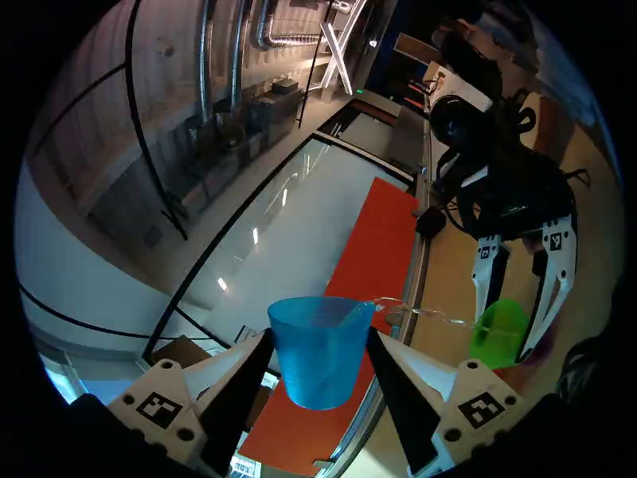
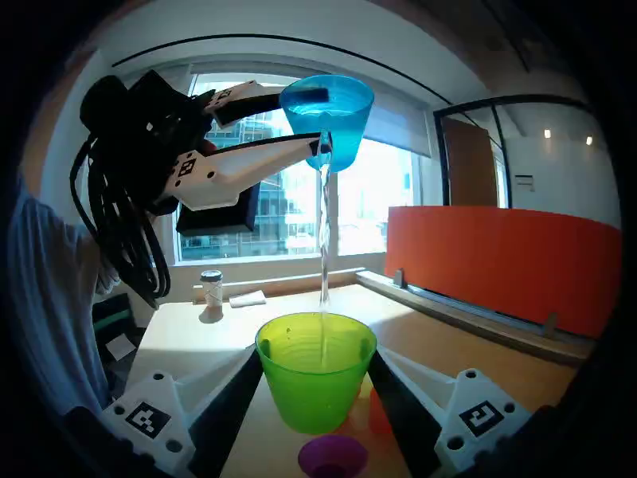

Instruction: Pour water

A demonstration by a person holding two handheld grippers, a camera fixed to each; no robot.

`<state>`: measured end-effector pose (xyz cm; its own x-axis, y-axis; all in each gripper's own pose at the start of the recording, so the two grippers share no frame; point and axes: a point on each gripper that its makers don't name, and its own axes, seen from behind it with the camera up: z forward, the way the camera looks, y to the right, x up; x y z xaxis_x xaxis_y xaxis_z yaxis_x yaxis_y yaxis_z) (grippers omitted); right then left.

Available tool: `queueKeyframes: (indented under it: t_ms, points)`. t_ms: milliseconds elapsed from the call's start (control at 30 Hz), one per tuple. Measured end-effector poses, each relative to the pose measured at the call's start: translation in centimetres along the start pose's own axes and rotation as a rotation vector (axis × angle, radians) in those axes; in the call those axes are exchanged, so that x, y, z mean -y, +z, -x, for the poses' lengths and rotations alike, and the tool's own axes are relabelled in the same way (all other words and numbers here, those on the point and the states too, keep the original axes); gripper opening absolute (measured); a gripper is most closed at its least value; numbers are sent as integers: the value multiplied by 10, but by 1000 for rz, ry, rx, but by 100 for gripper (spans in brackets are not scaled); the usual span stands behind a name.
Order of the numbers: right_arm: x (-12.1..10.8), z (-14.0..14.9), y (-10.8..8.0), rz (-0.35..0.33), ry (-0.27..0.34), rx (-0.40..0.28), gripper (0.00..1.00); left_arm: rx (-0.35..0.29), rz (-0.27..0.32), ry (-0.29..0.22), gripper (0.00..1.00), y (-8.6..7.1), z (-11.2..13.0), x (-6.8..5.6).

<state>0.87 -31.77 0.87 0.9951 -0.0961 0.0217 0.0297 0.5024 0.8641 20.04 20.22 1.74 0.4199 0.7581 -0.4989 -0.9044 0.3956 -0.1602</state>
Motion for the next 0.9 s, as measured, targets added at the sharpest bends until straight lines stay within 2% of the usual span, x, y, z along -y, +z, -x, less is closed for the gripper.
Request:
queueKeyframes:
  t_ms: [567, 900]
  points:
    - [-1, -3, -2, 7, -3, -5, 90, -9, -16, 60, 83, -5, -7, 9]
    - [0, -3, -3, 12, -3, -7, 90, -14, -14, 92, 83, -9, -12, 9]
